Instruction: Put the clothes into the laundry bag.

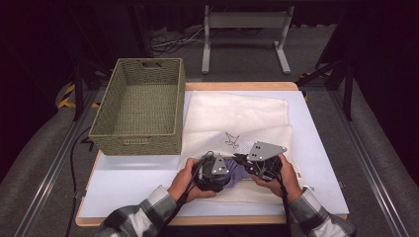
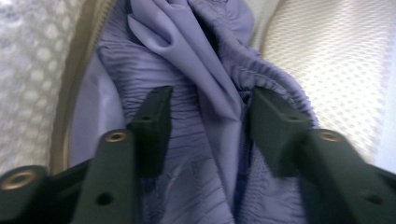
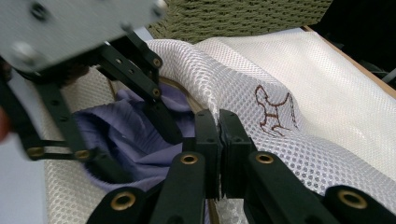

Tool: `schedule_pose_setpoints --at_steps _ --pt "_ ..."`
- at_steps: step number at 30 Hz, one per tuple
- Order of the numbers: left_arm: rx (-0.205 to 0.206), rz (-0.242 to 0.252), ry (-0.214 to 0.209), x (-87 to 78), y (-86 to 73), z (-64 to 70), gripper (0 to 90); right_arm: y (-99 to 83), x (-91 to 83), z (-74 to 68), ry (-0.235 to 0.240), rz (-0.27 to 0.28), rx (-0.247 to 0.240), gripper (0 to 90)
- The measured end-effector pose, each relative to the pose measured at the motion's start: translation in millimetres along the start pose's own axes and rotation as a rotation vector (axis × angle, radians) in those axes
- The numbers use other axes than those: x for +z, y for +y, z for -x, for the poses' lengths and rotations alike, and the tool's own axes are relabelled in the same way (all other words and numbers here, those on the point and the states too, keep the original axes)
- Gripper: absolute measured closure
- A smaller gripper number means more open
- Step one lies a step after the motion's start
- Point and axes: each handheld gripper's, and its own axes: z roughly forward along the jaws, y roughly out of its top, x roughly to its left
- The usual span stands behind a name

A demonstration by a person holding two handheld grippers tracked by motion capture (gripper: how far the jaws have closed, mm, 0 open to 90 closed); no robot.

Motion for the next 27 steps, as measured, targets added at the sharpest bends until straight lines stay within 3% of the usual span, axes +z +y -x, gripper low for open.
schedule_pose_setpoints --at_steps 4,5,6,8,17,20,25,27 --pt "0.009 -0.003 0.008 6.7 2.1 -1.0 69.8 -1.6 -0.6 -0.4 0.001 -0.005 0.002 88.0" --pt "0.017 -0.003 0.033 8.2 3.2 -1.2 69.8 -1.6 -0.6 -0.4 0.001 -0.005 0.002 88.0" --pt "0.013 -0.007 0.037 10.9 4.8 -2.3 78.7 -2.2 -0.9 -0.9 0.001 -0.007 0.004 88.0" --pt "0.014 -0.006 0.037 14.8 7.2 -4.4 86.9 -3.3 -1.4 -1.2 0.004 -0.008 0.007 88.0" --pt "-0.050 0.010 0.112 25.8 16.2 -14.4 89.5 -5.7 0.6 -1.6 0.004 -0.020 0.016 88.0" --pt "-0.091 0.033 0.168 26.1 20.7 -17.3 89.6 -7.3 2.7 -2.5 0.006 -0.029 0.022 88.0" --pt "-0.126 0.042 0.172 26.7 22.3 -19.1 89.6 -8.1 3.8 -3.0 0.002 -0.033 0.026 88.0" --pt "-0.140 0.057 0.147 26.8 19.5 -19.7 89.4 -10.4 6.0 -3.9 0.001 -0.050 0.023 88.0"
